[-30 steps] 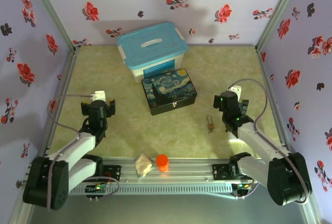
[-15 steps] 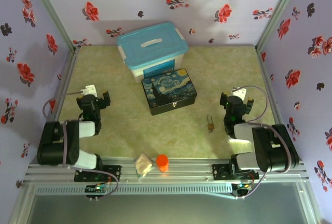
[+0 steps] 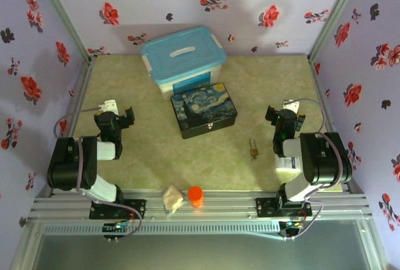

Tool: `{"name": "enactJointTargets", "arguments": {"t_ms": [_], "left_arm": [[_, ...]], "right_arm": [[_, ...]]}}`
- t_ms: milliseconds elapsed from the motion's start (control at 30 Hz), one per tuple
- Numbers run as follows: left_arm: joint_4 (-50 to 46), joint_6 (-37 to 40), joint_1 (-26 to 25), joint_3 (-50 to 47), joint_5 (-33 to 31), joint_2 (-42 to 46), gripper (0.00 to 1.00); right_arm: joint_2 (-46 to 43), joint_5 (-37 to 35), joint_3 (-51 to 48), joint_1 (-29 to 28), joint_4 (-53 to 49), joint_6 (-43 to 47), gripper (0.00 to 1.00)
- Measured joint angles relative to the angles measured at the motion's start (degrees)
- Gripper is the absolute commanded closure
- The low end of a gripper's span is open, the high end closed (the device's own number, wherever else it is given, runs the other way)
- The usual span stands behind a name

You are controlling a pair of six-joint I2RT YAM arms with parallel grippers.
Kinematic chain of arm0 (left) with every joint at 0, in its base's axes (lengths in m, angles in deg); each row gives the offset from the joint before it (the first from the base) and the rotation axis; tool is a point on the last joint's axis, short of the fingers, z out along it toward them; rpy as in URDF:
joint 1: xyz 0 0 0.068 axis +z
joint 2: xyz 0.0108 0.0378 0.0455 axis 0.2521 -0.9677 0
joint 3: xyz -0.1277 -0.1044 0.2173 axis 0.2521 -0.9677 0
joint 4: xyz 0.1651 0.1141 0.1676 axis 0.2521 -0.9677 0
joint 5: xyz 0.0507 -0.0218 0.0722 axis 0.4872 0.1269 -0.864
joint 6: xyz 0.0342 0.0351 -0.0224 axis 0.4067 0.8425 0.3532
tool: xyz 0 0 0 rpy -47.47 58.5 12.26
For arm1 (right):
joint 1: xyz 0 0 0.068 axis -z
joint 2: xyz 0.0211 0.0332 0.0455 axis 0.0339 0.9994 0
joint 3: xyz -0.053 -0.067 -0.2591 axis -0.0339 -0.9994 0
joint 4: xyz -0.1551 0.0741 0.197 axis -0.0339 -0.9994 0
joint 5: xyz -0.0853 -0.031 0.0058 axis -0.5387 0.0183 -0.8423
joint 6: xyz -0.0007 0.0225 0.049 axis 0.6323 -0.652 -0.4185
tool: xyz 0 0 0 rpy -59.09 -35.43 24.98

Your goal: Unlock the padlock with the key

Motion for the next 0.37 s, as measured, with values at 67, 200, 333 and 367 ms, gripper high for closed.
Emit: {"name": "enactJointTargets", "arguments": {"t_ms": [67,200,333,367], "left_arm": [[0.0,0.0,0.0,0.0,0.0,0.0,0.00],[0.0,0.0,0.0,0.0,0.0,0.0,0.00],[0.0,0.0,0.0,0.0,0.0,0.0,0.00],[0.0,0.0,0.0,0.0,0.0,0.0,0.00]], "right_arm": [[0.0,0.7,0.0,0.0,-0.1,-0.2,0.01],[0.0,1.4,0.0,0.0,-0.1,-0.3,0.01],[0.0,3.0,0.3,0.5,-0.4,-0.5,0.01],[0.0,3.3,0.3,0.7,-0.4,-0.5,0.01]]}}
